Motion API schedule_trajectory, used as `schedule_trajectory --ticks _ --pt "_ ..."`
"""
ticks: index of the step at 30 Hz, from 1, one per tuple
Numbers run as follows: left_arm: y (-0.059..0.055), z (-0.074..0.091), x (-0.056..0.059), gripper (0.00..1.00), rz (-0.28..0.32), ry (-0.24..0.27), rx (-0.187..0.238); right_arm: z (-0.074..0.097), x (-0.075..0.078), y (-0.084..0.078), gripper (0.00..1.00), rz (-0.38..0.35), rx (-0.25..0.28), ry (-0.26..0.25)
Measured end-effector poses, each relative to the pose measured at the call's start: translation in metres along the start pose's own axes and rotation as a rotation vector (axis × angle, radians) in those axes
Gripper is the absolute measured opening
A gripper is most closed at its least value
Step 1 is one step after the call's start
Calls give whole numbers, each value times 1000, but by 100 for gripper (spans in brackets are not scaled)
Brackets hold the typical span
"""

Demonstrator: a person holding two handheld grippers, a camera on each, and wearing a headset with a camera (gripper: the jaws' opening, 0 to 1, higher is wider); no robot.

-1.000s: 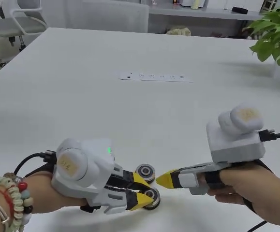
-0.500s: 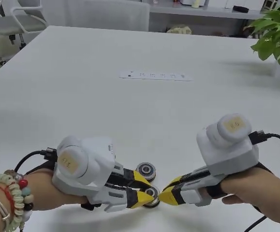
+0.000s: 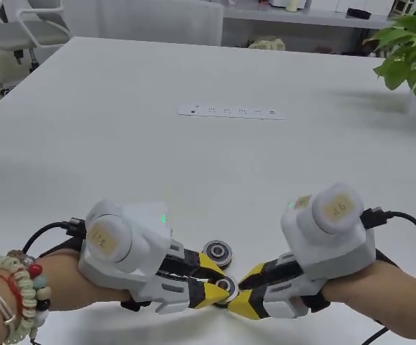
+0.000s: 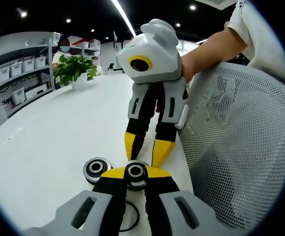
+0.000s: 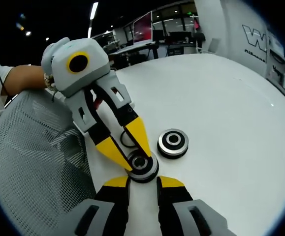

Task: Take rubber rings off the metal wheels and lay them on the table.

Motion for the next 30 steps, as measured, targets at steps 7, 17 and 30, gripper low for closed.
schedule_trajectory --ticks 7,17,30 --pt "0 0 0 8 29 8 -1 4 6 -3 0 128 -18 -54" --pt "0 0 0 8 19 6 -13 4 6 -5 0 -254 5 -24" --pt "0 0 0 8 18 7 -12 5 10 -9 0 -602 72 -3"
Point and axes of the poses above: the centre of the closed fingertips' face, and the gripper's own axes: z roughly backward along the fingers, x roughly to its right, y roughly out of its top, the point moved 7 cm from there along z, roughly backward along the fingers, and after that the axes turned 4 degrees about y, right-handed, at the moved point
